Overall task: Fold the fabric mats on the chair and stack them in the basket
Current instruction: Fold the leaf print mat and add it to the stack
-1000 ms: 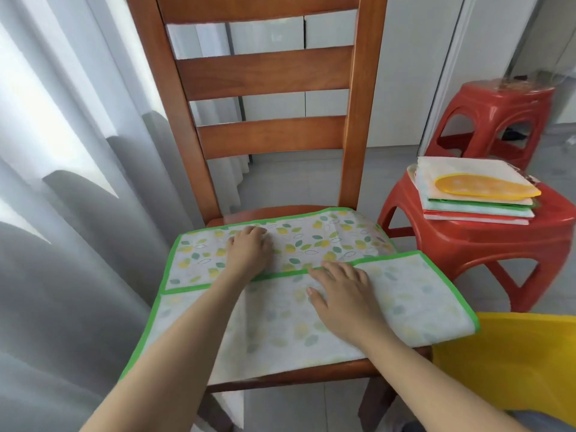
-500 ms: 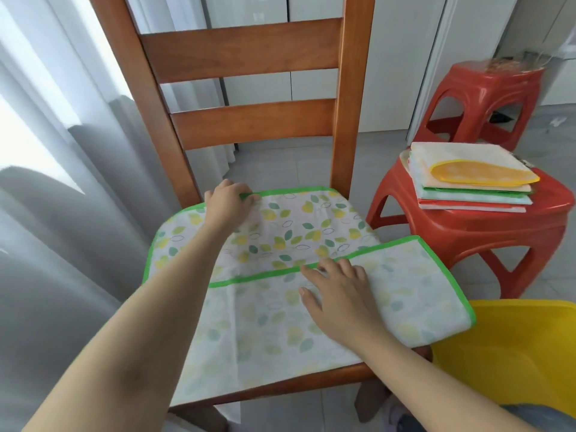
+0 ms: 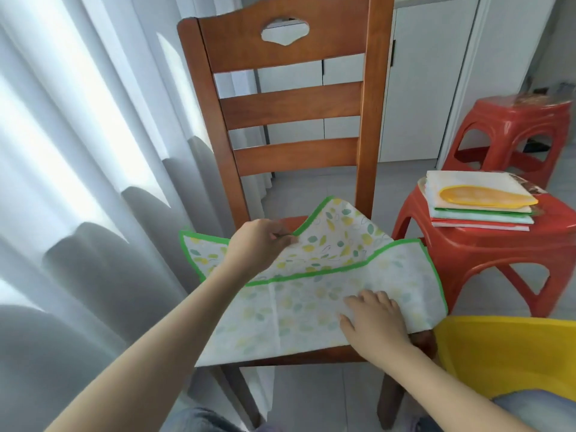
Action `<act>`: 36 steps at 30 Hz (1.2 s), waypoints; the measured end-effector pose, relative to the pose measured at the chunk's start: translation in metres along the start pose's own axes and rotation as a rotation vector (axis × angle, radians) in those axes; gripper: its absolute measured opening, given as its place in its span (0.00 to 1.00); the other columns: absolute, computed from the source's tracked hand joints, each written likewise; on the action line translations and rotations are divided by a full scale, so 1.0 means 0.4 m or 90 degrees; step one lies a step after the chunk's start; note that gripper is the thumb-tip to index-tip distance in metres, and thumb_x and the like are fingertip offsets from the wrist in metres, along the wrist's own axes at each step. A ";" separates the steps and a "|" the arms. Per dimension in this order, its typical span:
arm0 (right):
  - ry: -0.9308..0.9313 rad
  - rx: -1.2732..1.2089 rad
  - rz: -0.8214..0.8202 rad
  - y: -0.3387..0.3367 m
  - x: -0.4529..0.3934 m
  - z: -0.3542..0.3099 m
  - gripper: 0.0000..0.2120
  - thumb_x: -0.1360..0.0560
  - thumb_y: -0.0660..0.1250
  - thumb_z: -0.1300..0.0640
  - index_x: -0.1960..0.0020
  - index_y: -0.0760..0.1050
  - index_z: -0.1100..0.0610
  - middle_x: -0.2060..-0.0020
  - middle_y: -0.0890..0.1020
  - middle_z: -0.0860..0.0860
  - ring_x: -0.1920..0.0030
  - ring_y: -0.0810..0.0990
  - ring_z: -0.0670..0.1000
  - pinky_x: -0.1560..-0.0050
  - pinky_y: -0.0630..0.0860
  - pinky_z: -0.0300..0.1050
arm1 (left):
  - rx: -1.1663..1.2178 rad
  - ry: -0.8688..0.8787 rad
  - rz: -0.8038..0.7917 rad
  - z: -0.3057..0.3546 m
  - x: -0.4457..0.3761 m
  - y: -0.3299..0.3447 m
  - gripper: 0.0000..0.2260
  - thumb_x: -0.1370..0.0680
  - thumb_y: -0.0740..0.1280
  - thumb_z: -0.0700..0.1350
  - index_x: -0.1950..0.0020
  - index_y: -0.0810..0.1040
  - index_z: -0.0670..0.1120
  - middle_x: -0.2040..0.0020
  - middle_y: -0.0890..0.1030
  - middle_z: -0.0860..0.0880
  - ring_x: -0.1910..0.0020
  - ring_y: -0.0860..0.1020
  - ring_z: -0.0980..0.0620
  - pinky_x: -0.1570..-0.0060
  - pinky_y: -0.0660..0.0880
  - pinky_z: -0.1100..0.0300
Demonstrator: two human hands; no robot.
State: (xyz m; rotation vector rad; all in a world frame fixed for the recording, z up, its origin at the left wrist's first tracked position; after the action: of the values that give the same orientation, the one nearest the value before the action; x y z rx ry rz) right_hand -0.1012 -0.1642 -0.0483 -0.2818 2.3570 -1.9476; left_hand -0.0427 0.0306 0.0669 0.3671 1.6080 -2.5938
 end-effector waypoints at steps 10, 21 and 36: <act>-0.009 -0.375 0.159 -0.023 0.041 0.027 0.20 0.23 0.60 0.50 0.33 0.63 0.51 0.38 0.66 0.52 0.35 0.66 0.51 0.39 0.67 0.42 | 0.234 -0.112 -0.260 -0.016 0.240 0.168 0.17 0.21 0.58 0.60 0.46 0.81 0.51 0.40 0.77 0.56 0.41 0.72 0.58 0.41 0.66 0.60; 0.003 -0.193 0.131 0.007 0.013 -0.043 0.33 0.26 0.53 0.34 0.26 0.50 0.45 0.34 0.67 0.56 0.37 0.70 0.58 0.36 0.67 0.54 | 0.202 -0.162 -0.126 -0.027 0.245 0.269 0.24 0.17 0.50 0.50 0.63 0.83 0.51 0.39 0.75 0.53 0.36 0.68 0.52 0.34 0.56 0.54; 0.060 -0.294 0.226 0.043 -0.001 -0.002 0.11 0.25 0.63 0.57 0.64 0.68 0.61 0.59 0.72 0.54 0.57 0.74 0.56 0.57 0.71 0.47 | -0.016 -0.089 -0.094 -0.063 0.170 0.260 0.21 0.18 0.50 0.53 0.26 0.63 0.51 0.22 0.53 0.49 0.23 0.50 0.50 0.26 0.42 0.52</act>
State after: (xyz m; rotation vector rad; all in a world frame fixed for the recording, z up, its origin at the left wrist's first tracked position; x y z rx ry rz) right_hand -0.1024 -0.1604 -0.0650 0.2020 2.6666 -1.2797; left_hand -0.0855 0.0105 -0.0507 0.0646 1.6770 -2.6326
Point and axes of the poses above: each hand's wrist, its own x-axis away from the middle knuckle, its own y-axis out of the palm, z = x × y, the point moved 3 cm from there along -x, towards the middle knuckle
